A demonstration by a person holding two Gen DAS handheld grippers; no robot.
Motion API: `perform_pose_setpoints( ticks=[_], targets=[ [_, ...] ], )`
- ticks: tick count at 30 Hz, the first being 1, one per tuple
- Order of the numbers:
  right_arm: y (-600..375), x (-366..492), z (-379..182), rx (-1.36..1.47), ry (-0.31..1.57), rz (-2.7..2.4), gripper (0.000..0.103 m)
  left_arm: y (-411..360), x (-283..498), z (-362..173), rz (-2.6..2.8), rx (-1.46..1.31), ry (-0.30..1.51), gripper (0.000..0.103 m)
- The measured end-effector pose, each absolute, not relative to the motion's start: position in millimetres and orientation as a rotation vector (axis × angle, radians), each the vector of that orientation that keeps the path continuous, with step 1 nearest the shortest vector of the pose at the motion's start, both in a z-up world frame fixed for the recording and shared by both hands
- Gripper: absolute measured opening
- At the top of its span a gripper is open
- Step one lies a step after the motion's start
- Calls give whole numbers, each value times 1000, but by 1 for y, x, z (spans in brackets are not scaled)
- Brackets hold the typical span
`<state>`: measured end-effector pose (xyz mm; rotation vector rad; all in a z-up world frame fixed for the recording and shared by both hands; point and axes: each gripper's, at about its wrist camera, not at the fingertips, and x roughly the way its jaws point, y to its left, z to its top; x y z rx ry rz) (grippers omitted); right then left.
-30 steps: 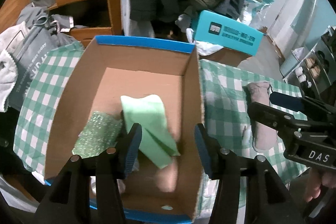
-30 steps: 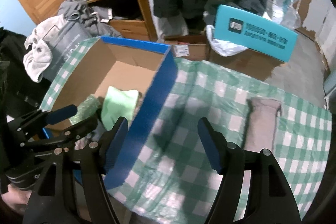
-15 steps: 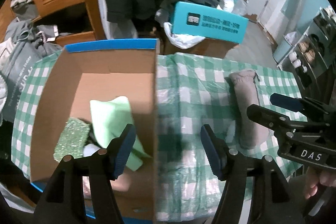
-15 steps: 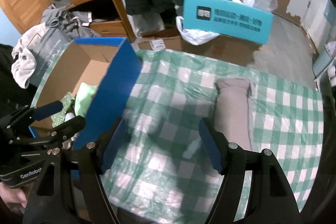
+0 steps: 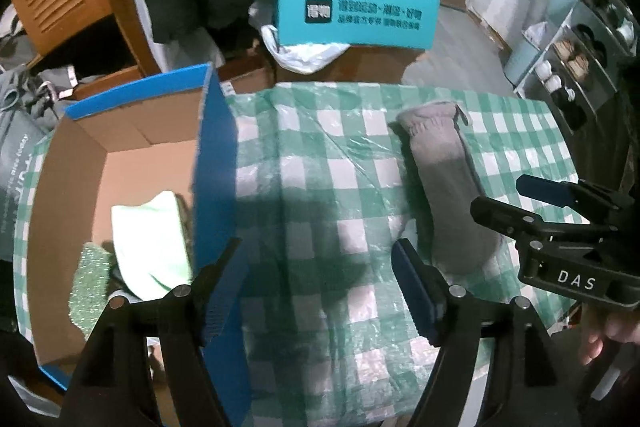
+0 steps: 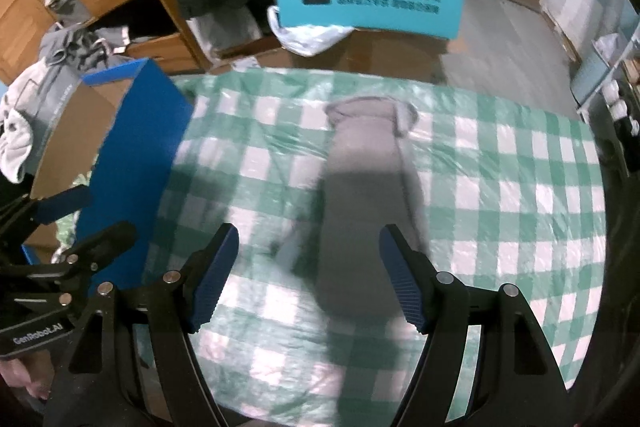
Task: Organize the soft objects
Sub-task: 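Move both grippers back to the grey mitten and small white bottle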
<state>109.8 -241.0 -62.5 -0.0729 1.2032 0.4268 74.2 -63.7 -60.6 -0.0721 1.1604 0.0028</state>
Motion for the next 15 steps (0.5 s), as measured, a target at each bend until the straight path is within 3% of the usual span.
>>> perform_pose_setpoints(
  ticks=[15],
  targets=[
    [-255, 140, -99, -52, 1263, 382, 73, -85, 113, -98, -16, -52, 1228, 76]
  ],
)
